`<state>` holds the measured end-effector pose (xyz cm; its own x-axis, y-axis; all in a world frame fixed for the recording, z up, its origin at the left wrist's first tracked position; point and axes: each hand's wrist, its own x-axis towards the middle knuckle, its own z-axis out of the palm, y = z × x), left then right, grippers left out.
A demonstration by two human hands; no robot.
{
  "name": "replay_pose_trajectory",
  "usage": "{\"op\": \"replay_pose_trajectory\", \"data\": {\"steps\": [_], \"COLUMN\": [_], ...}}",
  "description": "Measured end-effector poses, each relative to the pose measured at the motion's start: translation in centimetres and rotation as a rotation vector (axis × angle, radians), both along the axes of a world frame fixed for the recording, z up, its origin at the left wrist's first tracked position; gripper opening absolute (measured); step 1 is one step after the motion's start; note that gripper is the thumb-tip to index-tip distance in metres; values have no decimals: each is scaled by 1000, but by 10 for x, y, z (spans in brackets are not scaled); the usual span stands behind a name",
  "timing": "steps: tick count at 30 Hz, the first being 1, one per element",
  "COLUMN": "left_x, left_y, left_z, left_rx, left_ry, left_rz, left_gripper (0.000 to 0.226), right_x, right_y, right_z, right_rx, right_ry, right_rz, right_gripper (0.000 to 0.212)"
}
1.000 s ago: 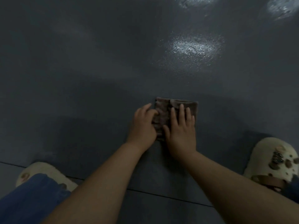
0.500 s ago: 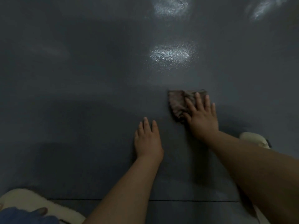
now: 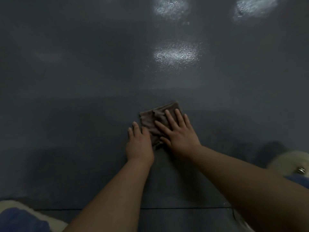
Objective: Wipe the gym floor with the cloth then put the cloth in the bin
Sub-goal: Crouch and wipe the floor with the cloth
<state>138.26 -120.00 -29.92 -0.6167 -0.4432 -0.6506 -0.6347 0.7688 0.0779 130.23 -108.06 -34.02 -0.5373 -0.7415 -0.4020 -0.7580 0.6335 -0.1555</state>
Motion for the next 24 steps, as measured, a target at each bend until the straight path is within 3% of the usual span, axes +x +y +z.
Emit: {"op": "replay_pose_trajectory", "data": {"steps": [3,5,8,12,15,20,24], "left_x": [1,1,0,-2,-2,-2,-3], "left_y": [-1,-2,0,2,4,2,2], "left_z": [6,8,7,5,4,2,1], "left_rx": [24,21,19,11,3,22,39], "left_ry": [-50,-67,-66,-69,-75,-50,-38], "left_rz": [-43,-51,-37,-21,-27,-36,-17], "left_gripper": [100,104,106,107,106,103,103], "right_x": [-28,-49,-73,-66,-29,52,50], "right_y": [20,45,87,86,56,28,42], "right_z": [1,0,1,2,2,-2,-1], "right_rx": [9,31,61,81,80,-36,-86], "right_ry": [52,78,110,38,9,16,-4], "right_rz": [-22,-233,-587,-739,-644,-287,-120], "right_gripper": [73,73,55,57,56,56,53]}}
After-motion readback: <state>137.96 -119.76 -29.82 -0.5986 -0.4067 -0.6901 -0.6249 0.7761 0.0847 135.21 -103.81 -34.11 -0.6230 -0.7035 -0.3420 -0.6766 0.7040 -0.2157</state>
